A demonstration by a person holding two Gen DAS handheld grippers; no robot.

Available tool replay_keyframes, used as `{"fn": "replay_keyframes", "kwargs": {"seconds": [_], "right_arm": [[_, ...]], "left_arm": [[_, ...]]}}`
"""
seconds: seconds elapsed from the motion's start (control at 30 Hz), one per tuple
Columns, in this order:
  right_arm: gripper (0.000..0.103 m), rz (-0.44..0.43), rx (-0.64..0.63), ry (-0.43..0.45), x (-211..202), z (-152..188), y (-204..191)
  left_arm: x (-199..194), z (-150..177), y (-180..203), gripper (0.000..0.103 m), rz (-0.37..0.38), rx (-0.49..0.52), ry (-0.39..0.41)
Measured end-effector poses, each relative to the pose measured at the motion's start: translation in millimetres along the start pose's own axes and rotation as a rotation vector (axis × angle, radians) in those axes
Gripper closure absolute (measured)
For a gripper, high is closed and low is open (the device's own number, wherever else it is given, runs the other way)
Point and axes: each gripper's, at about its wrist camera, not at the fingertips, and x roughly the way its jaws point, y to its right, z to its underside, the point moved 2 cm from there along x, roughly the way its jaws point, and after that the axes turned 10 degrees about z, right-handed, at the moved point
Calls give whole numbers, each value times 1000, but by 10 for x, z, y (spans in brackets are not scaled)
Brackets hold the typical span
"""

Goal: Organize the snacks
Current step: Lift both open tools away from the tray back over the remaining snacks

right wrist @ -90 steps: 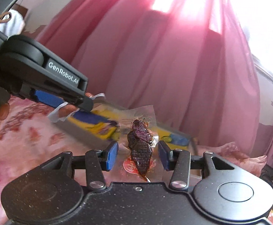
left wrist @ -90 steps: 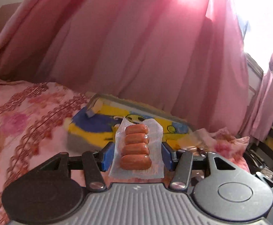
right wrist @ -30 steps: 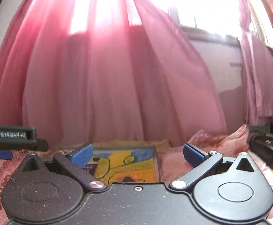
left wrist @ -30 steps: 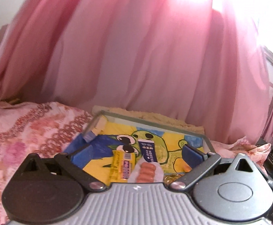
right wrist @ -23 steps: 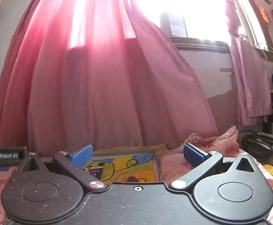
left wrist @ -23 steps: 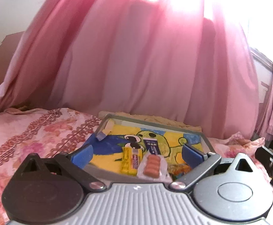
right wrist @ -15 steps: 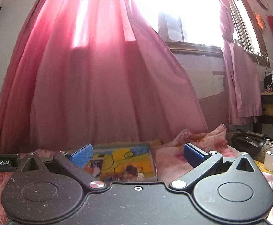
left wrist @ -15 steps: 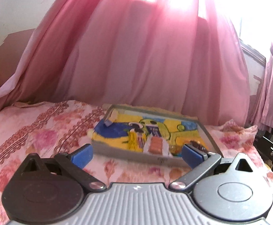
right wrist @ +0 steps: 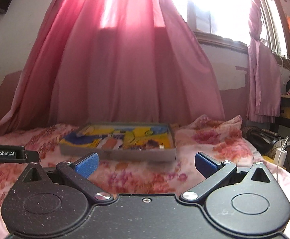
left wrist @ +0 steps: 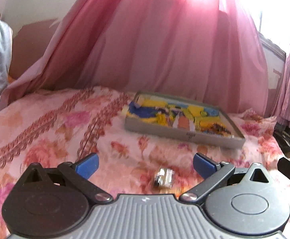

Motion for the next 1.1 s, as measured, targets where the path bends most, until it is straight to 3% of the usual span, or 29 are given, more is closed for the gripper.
{"fn": "replay_keyframes", "kwargs": {"seconds": [0.27,0.47,0.8,1.1], "right_arm": [[1,-22,-32,-101,-188,170,-96],[1,-39,-42,-173,-263,281,-162],[1,-53,-93,-307,-119,489,-292],[1,-56,-114,-373,18,586,-341]], "left_arm": [[-147,227,-115,0,34,62,-99],[-193,357,-175,0,30,48,-149],[-162,560,-202,0,28,84,-225],[-75,648,-211,0,38,82,-281]]}}
